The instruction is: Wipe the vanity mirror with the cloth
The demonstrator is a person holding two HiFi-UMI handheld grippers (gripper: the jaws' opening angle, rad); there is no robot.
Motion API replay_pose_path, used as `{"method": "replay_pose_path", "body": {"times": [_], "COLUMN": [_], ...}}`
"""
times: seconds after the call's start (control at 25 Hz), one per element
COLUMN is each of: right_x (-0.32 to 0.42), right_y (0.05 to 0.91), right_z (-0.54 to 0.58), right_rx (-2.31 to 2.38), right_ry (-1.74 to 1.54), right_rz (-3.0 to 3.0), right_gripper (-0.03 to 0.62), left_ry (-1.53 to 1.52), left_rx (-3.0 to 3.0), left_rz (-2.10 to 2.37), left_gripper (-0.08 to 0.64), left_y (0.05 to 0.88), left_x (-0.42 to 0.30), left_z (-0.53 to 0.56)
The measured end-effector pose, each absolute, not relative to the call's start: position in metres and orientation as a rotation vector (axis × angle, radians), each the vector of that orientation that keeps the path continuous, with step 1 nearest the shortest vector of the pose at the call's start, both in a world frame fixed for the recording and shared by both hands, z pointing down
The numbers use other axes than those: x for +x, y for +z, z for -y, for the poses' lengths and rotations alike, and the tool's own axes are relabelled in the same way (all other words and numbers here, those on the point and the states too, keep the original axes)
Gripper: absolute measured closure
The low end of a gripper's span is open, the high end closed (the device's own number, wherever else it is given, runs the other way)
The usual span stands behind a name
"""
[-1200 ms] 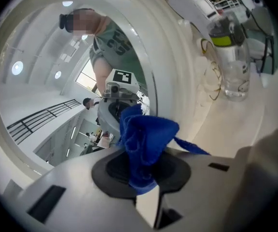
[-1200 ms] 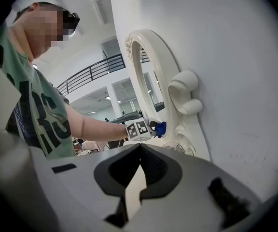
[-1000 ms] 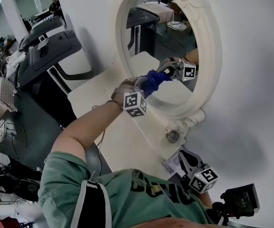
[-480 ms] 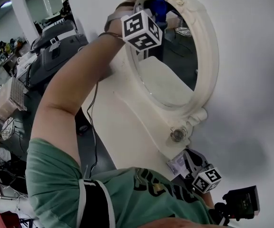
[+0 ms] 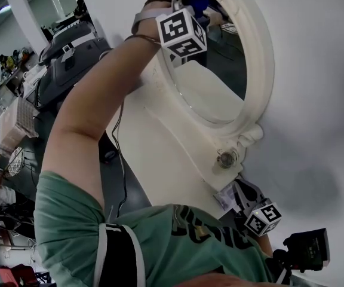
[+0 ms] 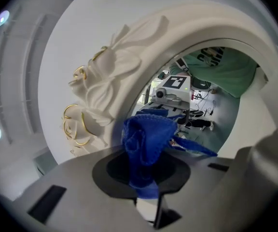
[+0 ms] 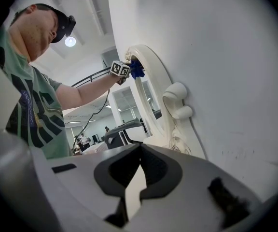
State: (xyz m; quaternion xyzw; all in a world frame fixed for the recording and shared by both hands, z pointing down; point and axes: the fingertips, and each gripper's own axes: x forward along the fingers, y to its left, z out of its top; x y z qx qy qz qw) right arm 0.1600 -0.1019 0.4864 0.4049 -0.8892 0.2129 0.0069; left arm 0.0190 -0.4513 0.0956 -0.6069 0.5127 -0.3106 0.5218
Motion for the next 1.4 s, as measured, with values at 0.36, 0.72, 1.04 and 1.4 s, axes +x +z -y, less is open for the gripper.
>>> {"method": "replay_pose_path", "body": {"times": [0.36,0.72,1.04,1.4], "right_x": [0.152,0.151,0.149,0.152], "right_y": [0.493,0.501,0.505,0.49], "right_z": [0.095,0.09,0.091,0.1], "right_rx": [1.234,1.234,1.229,1.263], "right_ry": [0.711,0.756,0.778,0.701], "right_rz": [2.732,2.674,2.668,2.718], "right_gripper": [0.58,0.58,0.58,0.58], "left_ry": [-0.907,-1.193,-1.246,-1.173], "left_rx": [-1.563,-1.817,-1.9,-2.059], "left_rz": [-1.077,-0.939,-0.851,-0.859], "left_gripper": [0.482,0.476,0.483,0.477], "left_y": [0.314,0.558,0.595,0.533], "left_x": [0.034,0.049,0.053,0.041], "left_z": [0.427,0.396,0.388,0.395]}}
